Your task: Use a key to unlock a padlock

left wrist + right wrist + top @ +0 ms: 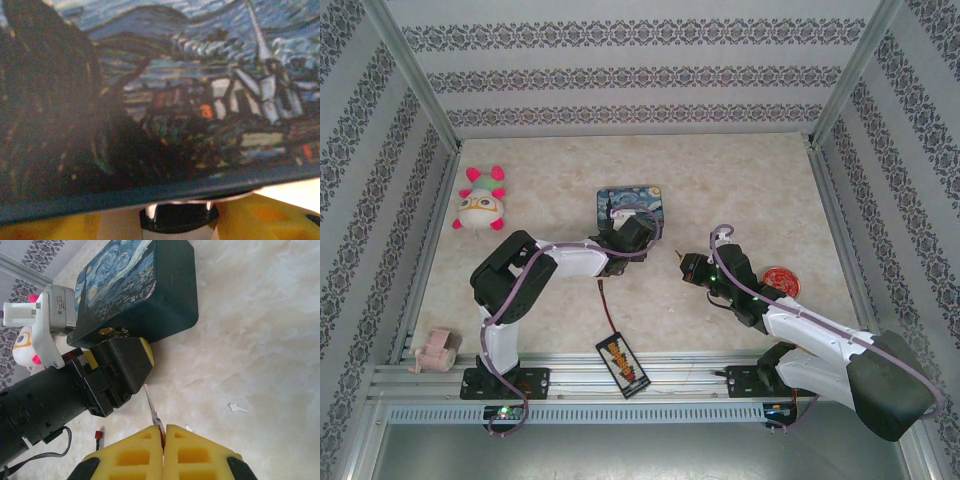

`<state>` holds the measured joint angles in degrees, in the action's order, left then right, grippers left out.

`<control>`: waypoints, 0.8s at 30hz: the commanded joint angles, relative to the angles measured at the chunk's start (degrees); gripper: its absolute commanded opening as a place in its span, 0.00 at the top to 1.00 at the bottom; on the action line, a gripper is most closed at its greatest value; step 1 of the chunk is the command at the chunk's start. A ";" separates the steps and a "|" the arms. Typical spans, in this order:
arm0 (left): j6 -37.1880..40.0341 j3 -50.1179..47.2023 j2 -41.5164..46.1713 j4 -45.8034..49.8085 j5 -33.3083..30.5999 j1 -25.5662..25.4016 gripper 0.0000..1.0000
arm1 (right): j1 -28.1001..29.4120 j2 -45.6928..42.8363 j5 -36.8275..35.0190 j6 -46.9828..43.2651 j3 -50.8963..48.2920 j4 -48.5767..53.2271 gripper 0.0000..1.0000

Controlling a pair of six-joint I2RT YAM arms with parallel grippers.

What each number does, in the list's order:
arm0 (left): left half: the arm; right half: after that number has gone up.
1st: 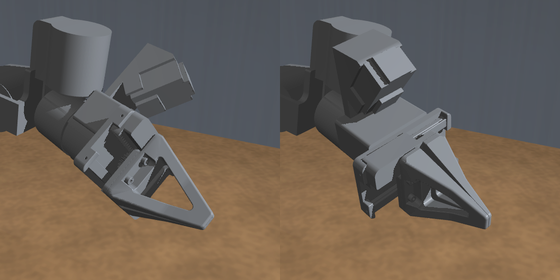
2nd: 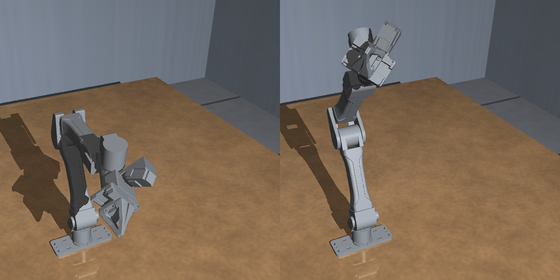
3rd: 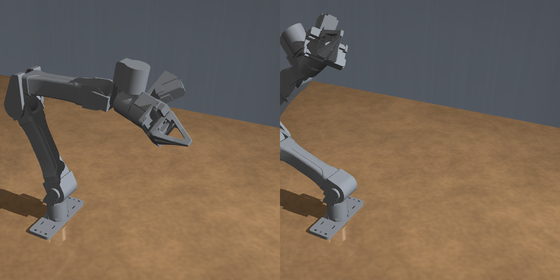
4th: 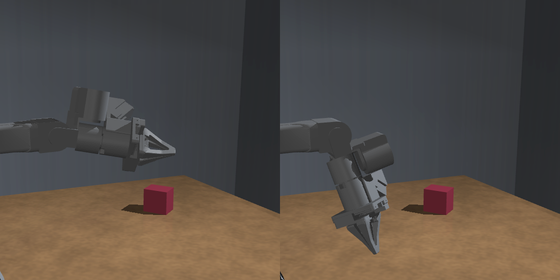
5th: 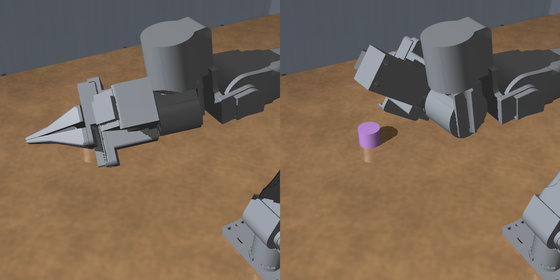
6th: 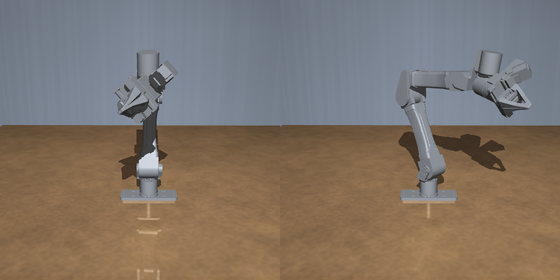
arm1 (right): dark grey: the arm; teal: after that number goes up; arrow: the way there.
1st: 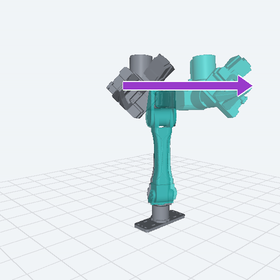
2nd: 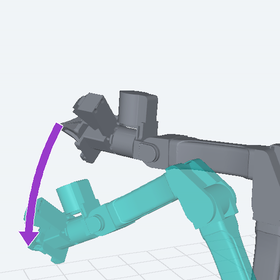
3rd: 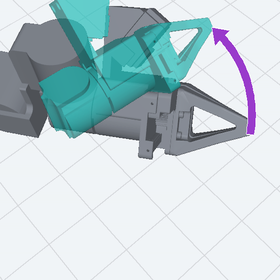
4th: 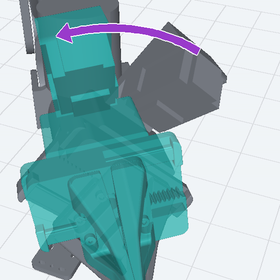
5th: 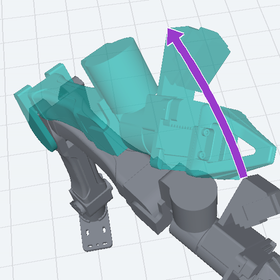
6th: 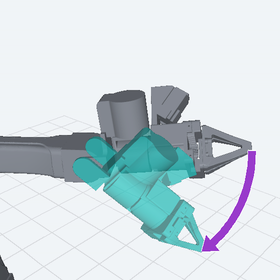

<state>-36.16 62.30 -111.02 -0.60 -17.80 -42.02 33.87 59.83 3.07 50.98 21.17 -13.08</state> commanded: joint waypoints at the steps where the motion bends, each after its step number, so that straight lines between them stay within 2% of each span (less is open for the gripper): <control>1: 1.68 1.92 -1.47 0.77 -2.50 -0.69 0.41 | -0.21 -0.50 0.69 -0.84 1.16 -1.07 1.00; 6: 1.88 2.38 -2.61 0.20 -2.83 -0.69 0.42 | -0.21 -0.51 0.71 -0.84 1.24 -1.07 1.00; 7: 1.96 2.58 -2.84 -0.03 -2.82 -0.69 0.45 | -0.21 -0.46 0.69 -0.86 1.24 -1.07 1.00; 15: 3.37 3.96 -4.54 -0.91 -2.61 -0.69 0.52 | -0.21 -0.51 0.71 -0.80 1.11 -1.07 1.00; 19: 3.71 4.64 -4.56 -0.35 -1.53 -0.69 0.65 | -0.24 -0.54 0.62 -0.84 0.85 -1.05 1.00; 24: 1.95 4.66 -2.75 0.58 1.35 -0.61 0.76 | -0.21 -0.08 0.77 -1.10 0.11 -2.21 1.00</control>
<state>-33.41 65.43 -114.41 -0.36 -20.23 -42.00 33.87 59.83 3.09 50.96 21.17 -13.15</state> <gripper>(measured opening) 0.317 0.062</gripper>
